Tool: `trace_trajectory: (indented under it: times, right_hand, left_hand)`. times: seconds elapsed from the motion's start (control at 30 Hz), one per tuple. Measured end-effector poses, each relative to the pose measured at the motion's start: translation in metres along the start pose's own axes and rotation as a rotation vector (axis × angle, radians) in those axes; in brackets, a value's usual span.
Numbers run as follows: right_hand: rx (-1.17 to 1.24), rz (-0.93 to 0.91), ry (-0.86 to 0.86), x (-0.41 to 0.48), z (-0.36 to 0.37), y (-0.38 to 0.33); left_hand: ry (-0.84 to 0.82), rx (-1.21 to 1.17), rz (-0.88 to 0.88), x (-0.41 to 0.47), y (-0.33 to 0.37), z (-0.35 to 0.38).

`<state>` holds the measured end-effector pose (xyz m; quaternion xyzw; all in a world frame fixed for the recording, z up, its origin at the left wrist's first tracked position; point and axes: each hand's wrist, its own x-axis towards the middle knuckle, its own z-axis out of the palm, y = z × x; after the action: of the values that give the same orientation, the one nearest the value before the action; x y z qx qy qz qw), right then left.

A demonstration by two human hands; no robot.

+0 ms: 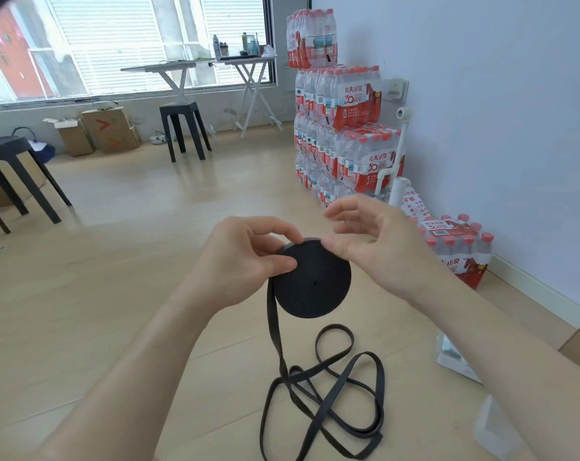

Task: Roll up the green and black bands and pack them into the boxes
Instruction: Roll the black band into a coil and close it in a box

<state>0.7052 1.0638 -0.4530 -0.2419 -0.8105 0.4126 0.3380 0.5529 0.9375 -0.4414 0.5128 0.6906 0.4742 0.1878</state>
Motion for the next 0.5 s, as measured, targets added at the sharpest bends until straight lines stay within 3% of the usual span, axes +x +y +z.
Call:
trace_trajectory:
  times: [0.27,0.37,0.5]
  right_hand:
    - [-0.126,-0.084,-0.165,-0.006,0.011,0.0]
    - [-0.129,-0.09,-0.142,-0.005,0.013,-0.001]
    - [0.04,-0.055,-0.04,-0.002,0.009,-0.004]
  left_hand:
    - [-0.043,0.107,0.03,-0.001,0.0,0.001]
    - [-0.004,0.109,0.021,0.0,0.0,0.003]
    - [0.082,-0.011,0.031,0.004,-0.001,0.0]
